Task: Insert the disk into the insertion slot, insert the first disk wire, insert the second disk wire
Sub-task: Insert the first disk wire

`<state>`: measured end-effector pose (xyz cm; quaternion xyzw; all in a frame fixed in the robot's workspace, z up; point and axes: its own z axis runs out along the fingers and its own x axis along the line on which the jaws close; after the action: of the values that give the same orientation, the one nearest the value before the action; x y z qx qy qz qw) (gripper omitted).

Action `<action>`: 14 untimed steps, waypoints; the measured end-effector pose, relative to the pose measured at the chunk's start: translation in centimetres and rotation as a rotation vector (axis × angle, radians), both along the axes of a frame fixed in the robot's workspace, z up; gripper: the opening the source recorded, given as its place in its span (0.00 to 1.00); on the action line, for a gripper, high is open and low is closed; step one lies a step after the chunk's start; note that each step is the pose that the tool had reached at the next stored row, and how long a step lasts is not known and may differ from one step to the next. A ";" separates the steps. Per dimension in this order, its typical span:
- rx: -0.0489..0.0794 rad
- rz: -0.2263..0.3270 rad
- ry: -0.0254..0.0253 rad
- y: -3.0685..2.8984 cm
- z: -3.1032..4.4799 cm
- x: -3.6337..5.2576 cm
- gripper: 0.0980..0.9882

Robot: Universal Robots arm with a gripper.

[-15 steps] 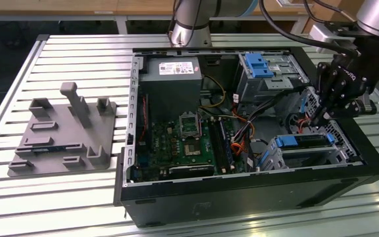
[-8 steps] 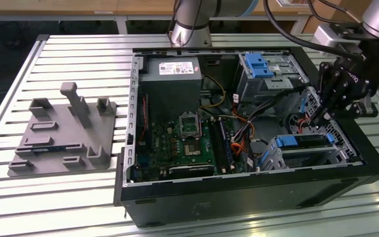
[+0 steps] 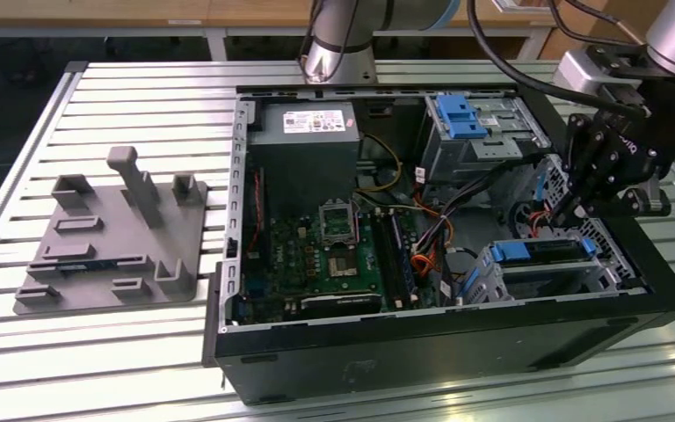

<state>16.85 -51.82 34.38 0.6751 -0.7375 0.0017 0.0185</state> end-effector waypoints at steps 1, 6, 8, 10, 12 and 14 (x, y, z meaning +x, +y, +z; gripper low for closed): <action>0.000 0.000 0.0000 0.00 0.00 0.00 0.07; 0.000 0.033 0.0000 0.00 -0.05 0.10 0.07; 0.000 0.062 0.0000 0.00 -0.09 0.11 0.07; 0.001 0.068 0.0000 -0.07 -0.11 0.11 0.07; 0.001 0.069 0.0000 -0.07 -0.11 0.11 0.07; 0.000 0.068 0.0000 -0.07 -0.10 0.11 0.07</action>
<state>16.96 -51.89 34.28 0.7000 -0.7140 0.0022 0.0183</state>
